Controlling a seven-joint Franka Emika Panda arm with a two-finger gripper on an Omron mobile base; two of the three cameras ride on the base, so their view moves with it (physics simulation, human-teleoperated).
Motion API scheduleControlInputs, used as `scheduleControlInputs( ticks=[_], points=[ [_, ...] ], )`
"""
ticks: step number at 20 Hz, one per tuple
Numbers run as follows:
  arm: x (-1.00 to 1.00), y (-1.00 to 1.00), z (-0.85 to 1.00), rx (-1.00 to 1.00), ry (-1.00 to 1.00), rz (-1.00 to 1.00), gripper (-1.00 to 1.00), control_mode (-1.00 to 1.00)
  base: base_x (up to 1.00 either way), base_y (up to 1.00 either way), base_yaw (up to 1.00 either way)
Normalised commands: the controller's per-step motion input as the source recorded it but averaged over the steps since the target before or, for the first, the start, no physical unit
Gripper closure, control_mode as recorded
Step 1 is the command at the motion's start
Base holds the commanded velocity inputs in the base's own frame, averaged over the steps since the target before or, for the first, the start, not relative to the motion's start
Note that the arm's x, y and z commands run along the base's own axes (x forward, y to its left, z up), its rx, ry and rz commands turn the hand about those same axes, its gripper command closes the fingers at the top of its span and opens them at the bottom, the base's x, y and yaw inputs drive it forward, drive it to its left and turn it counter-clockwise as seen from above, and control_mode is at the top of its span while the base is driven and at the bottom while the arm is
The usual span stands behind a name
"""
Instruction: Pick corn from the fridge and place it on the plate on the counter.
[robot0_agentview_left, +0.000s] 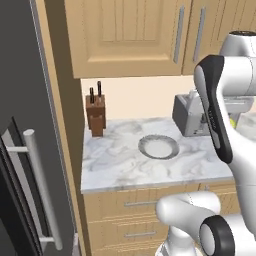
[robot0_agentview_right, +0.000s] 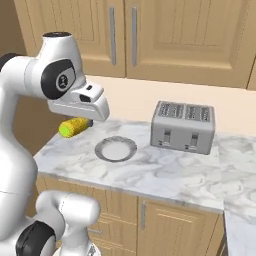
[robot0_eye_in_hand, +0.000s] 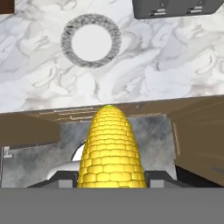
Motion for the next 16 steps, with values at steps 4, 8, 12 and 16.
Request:
scheduleControlInputs(
  ticks=[4,8,12,16],
  points=[
    [0.00,0.00,0.00,0.00,0.00,0.00,1.00,1.00,0.26,0.07,-0.24],
    [0.00,0.00,0.00,0.00,0.00,0.00,1.00,1.00,0.37,0.20,-0.24],
    [0.00,0.00,0.00,0.00,0.00,0.00,1.00,1.00,0.67,0.03,-0.06],
    [0.00,0.00,0.00,0.00,0.00,0.00,1.00,1.00,0.55,0.04,0.00]
  ],
)
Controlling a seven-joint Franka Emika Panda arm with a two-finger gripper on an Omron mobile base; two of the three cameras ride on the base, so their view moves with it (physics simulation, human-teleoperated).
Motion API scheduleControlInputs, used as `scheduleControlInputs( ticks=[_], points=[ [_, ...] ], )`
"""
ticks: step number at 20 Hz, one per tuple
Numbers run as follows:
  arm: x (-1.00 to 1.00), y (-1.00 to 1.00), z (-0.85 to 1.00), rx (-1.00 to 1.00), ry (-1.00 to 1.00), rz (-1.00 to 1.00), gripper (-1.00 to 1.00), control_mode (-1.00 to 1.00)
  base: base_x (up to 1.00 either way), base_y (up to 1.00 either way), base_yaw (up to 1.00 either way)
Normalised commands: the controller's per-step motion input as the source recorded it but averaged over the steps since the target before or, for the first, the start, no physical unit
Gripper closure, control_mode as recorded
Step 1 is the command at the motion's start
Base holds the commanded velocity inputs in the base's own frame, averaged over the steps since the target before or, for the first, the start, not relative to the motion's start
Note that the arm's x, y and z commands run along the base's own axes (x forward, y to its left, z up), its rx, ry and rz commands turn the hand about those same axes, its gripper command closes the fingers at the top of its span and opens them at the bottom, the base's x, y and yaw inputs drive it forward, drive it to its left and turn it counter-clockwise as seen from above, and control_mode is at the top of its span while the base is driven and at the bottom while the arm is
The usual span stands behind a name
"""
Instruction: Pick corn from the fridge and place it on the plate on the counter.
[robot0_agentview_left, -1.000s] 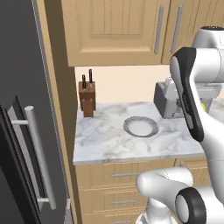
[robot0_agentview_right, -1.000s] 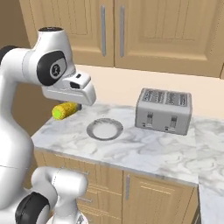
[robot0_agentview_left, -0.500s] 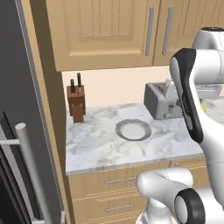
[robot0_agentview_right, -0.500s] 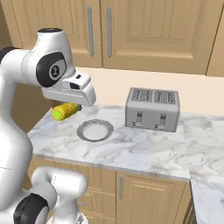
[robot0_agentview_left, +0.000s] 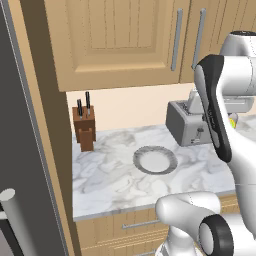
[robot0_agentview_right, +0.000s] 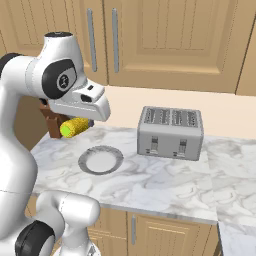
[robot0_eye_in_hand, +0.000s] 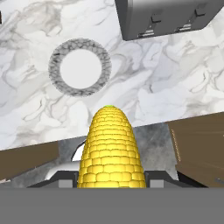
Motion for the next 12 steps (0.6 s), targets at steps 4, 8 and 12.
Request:
scheduleControlInputs(
  ticks=[4,8,12],
  points=[
    [0.22,0.28,-0.33,0.00,0.11,0.00,1.00,-1.00,0.11,0.07,0.00],
    [0.09,0.38,-0.81,0.00,0.17,0.00,1.00,-1.00,0.00,0.00,0.00],
    [0.27,0.10,-0.72,0.01,0.08,0.00,1.00,-1.00,0.00,0.00,0.00]
  ],
)
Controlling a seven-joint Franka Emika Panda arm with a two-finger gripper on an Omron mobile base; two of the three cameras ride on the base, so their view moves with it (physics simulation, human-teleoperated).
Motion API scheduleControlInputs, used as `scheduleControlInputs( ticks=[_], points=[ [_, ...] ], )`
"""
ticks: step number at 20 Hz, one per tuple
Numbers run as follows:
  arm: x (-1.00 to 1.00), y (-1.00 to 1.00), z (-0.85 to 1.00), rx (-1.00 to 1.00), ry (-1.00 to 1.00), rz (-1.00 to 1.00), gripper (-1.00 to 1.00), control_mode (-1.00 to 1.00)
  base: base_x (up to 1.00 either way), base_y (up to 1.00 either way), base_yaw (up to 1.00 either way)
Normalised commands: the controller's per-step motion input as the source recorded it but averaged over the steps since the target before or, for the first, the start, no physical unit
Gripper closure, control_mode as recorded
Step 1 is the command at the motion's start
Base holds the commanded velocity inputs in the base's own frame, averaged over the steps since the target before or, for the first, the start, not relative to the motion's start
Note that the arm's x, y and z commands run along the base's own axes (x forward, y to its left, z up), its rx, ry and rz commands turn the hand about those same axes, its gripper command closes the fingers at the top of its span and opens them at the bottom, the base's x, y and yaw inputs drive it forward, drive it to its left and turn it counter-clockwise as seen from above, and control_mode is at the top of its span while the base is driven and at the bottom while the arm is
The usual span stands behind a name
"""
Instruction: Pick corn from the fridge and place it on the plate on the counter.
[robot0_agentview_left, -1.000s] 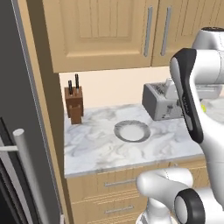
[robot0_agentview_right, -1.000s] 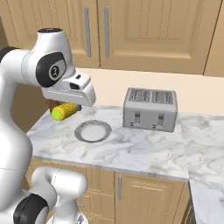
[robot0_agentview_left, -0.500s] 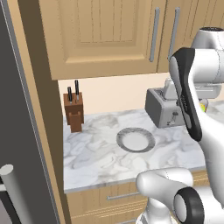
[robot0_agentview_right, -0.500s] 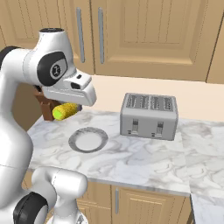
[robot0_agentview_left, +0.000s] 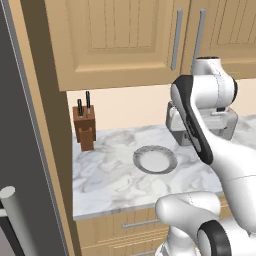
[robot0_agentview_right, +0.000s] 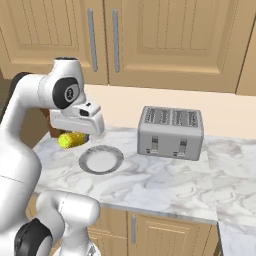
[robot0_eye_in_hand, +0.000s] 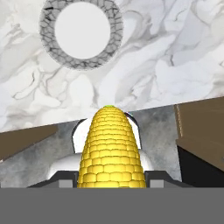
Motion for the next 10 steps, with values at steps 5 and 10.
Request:
scheduleControlInputs(
  ticks=[5,10],
  points=[
    [0.36,0.00,-0.58,0.00,-0.01,0.00,1.00,-1.00,0.00,0.00,0.00],
    [0.48,0.02,-0.71,0.00,-0.09,0.04,1.00,-1.00,0.00,0.00,0.00]
  ],
)
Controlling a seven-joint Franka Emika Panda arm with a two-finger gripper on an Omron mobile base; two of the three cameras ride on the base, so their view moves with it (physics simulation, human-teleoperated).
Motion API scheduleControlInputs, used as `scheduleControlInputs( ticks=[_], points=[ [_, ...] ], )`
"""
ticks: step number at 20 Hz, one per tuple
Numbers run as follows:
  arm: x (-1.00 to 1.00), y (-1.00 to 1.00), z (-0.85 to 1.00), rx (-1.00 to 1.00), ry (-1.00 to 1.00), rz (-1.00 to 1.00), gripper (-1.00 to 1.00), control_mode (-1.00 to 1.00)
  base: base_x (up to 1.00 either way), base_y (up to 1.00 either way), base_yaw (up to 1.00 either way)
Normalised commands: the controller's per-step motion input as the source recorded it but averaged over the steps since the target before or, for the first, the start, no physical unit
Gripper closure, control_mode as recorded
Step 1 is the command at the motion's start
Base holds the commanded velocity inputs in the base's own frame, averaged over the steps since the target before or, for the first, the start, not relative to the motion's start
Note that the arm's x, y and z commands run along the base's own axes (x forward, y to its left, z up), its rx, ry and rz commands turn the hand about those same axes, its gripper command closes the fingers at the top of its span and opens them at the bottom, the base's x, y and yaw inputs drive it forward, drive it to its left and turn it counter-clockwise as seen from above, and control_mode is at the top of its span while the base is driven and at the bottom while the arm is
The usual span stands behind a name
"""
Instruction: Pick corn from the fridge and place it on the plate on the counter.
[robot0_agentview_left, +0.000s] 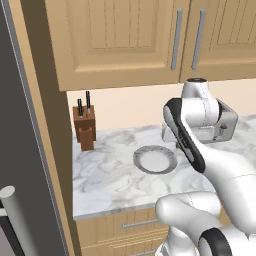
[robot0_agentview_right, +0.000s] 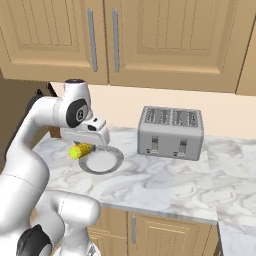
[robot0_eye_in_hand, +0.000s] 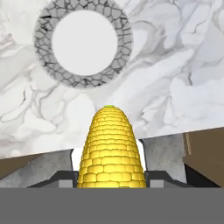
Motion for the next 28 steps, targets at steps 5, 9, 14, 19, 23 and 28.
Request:
scheduleControlInputs(
  ticks=[5,9,14,19,23,28],
  points=[
    [0.55,0.13,-0.61,0.00,-0.13,0.10,1.00,-1.00,0.00,0.00,0.00],
    [0.62,0.14,-0.45,0.00,-0.04,0.08,1.00,-1.00,0.00,0.00,0.00],
    [0.45,0.06,-0.48,0.00,-0.11,0.04,1.00,-1.00,0.00,0.00,0.00],
    [0.32,-0.01,-0.29,0.00,-0.05,0.00,1.00,-1.00,0.00,0.00,0.00],
    [0.42,0.00,-0.09,0.00,-0.08,0.00,1.00,-1.00,0.00,0.00,0.00],
    [0.29,-0.01,-0.14,0.00,-0.08,0.00,1.00,-1.00,0.00,0.00,0.00]
  ],
)
